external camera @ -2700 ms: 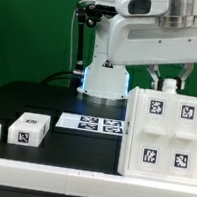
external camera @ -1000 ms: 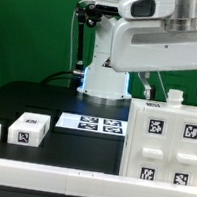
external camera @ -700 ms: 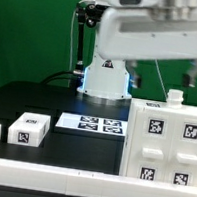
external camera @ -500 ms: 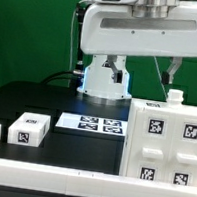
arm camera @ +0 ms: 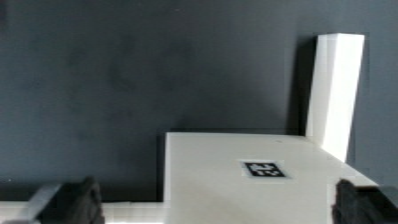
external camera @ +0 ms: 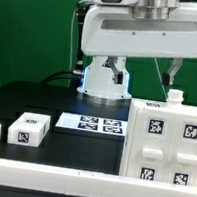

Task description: Assemble cabinet

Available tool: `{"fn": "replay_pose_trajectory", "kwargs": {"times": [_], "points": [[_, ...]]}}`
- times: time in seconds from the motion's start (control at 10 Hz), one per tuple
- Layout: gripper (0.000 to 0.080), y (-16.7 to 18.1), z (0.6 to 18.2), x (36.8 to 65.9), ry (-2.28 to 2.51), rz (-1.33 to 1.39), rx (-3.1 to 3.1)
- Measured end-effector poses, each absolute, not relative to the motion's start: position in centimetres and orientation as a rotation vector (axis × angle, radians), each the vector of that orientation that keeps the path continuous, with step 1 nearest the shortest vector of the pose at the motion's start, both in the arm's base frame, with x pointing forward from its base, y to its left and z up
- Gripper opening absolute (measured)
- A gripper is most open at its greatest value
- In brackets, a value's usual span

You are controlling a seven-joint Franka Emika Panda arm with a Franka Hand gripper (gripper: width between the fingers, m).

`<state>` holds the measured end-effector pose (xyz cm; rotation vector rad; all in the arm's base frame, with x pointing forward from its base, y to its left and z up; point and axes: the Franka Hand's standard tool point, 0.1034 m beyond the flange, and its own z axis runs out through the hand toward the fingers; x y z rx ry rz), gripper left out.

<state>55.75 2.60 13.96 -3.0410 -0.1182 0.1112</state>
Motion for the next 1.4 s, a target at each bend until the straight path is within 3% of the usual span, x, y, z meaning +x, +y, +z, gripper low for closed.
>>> {"fn": "replay_pose_trajectory", "kwargs": {"times": [0.3,0.7,0.9,1.1,1.4], "points": [[0.0649,-5.6,11.2,53.5,-0.056,0.029,-3.078],[0.0649,-6.4,11.0,53.7,-0.060,0.024,-3.069],[0.0649,-8.7,8.9,51.9,-0.048,0.016,-3.090],[0.0649,-12.0,8.1,50.1,-0.029,0.015,-3.099],[0.0649,-11.3,8.1,50.4,-0.045,0.012,-3.098]]}}
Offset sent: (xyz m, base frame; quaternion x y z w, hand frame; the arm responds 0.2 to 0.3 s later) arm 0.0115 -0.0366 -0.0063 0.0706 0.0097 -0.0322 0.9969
